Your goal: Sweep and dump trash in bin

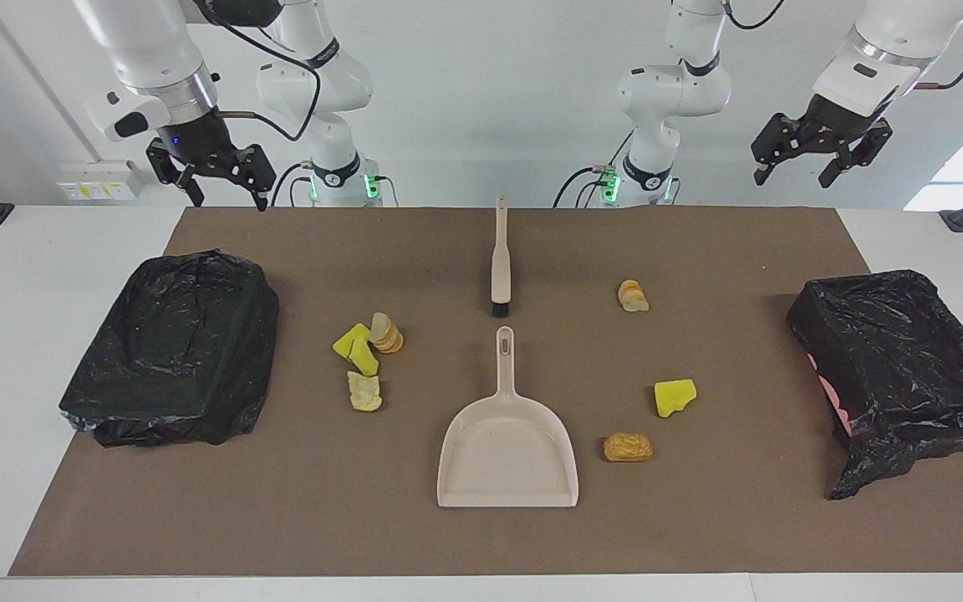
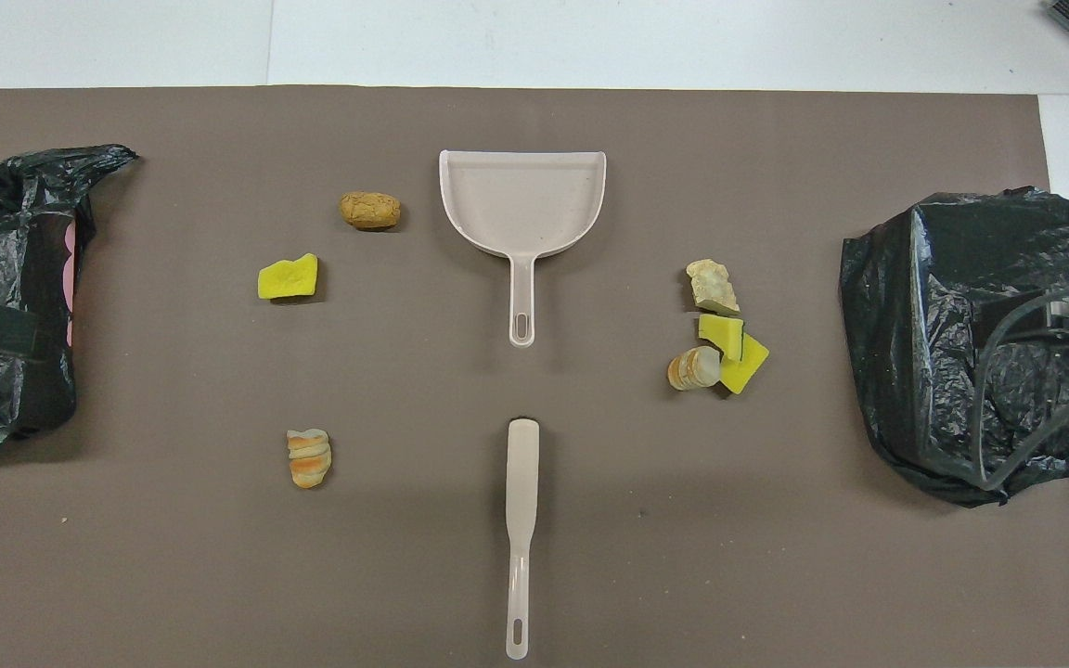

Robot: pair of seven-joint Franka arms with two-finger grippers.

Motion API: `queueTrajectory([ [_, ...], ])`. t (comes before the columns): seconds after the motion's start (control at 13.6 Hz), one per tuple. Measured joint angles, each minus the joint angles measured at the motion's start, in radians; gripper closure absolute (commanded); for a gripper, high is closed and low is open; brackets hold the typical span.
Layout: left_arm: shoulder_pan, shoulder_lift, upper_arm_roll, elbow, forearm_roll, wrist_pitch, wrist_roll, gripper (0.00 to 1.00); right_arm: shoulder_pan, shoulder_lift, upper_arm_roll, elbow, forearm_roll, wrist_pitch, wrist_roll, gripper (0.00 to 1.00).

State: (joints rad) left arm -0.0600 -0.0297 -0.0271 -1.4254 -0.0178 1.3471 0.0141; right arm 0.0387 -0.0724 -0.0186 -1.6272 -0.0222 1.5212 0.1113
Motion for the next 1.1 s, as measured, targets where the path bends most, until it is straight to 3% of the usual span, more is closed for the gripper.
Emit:
queueTrajectory([
  [0.37,0.0,0.0,-0.001,0.0,0.0,0.0,0.0,0.0,0.016,0.058,0.002,-0.003,0.002,0.065,0.0,0.0],
  [0.81,-0.002,-0.005,-0.013,-0.016,0.0,0.004,0.0,0.0,0.072,0.193,0.015,-0.004,0.003,0.188,0.0,0.0],
  [1.1,-0.067,-0.065,-0.031,-0.154,-0.001,0.079,-0.032,0.0,0.143,0.294,0.017,0.001,0.004,0.313,0.075,0.0],
])
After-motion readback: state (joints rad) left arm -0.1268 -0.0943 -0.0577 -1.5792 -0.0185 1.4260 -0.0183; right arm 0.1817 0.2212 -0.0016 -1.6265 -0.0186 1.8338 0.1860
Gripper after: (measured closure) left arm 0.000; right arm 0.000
